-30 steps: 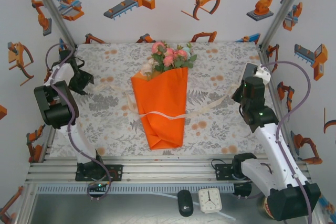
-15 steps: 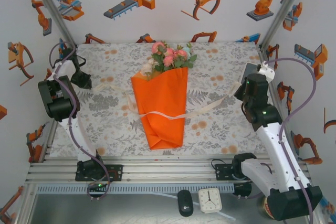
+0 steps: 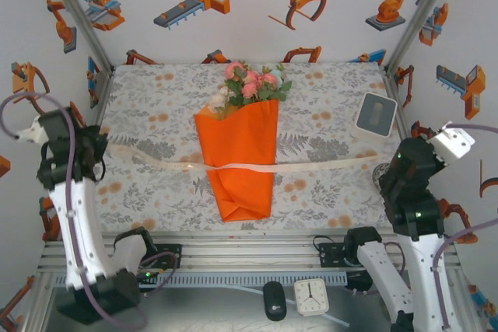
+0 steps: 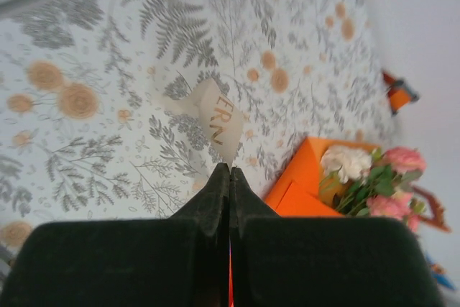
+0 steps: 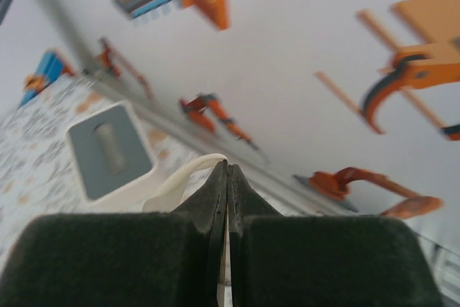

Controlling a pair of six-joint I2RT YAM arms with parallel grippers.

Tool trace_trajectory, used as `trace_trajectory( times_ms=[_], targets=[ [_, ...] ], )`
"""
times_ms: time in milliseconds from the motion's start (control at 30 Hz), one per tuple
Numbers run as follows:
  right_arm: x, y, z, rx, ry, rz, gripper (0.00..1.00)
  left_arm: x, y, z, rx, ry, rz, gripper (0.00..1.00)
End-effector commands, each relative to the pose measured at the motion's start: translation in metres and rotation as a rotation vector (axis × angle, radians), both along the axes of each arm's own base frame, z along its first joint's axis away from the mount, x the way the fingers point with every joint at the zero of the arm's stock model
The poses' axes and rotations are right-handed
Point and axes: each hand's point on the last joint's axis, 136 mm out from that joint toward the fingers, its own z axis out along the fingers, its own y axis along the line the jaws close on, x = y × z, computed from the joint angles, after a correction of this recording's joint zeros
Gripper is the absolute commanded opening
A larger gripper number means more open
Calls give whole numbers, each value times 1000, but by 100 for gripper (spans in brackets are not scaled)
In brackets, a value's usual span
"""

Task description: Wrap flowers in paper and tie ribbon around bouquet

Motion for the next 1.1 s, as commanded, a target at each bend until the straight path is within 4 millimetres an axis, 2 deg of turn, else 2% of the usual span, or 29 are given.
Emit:
trace_trajectory(
  times_ms=[0, 133, 267, 367, 467, 533, 567, 600, 733, 867, 933, 1000, 1033, 1067],
  targets=[
    [-29, -22, 11, -88, 34, -228, 0, -36, 3, -55, -70, 220, 104, 0],
    [-33, -43, 11, -125, 75, -355, 0, -42, 7, -67, -83, 241, 153, 0],
    [-25, -80, -4, -62, 121, -471, 0, -35, 6, -89, -139, 264, 159, 5],
    [-4, -98, -23, 36, 130, -465, 0, -18, -3, -116, -222, 265, 123, 8],
    [38, -108, -57, 201, 170, -313, 1, 1, -7, -136, -259, 286, 69, 9],
    [81, -90, -69, 292, 172, -74, 32, 11, -8, -148, -272, 315, 42, 13],
    [102, -75, -73, 331, 158, 66, 51, 18, -9, -156, -288, 323, 27, 17],
    [114, -61, -74, 391, 129, 161, 63, 32, -13, -161, -303, 301, -19, 21],
    [134, -27, -67, 516, 56, 358, 66, 74, -17, -164, -280, 303, -122, 32],
    [140, 8, -59, 664, 29, 506, 65, 98, 1, -150, -223, 305, -113, 58],
    [148, 40, -58, 735, 33, 651, 65, 110, 3, -133, -187, 275, -165, 60],
    [156, 87, -58, 782, 72, 820, 65, 130, -23, -107, -177, 197, -315, 60],
    [158, 111, -60, 777, 108, 897, 66, 138, -45, -96, -177, 171, -409, 60],
    [161, 142, -64, 756, 157, 1001, 69, 146, -79, -85, -180, 138, -541, 62]
  ],
)
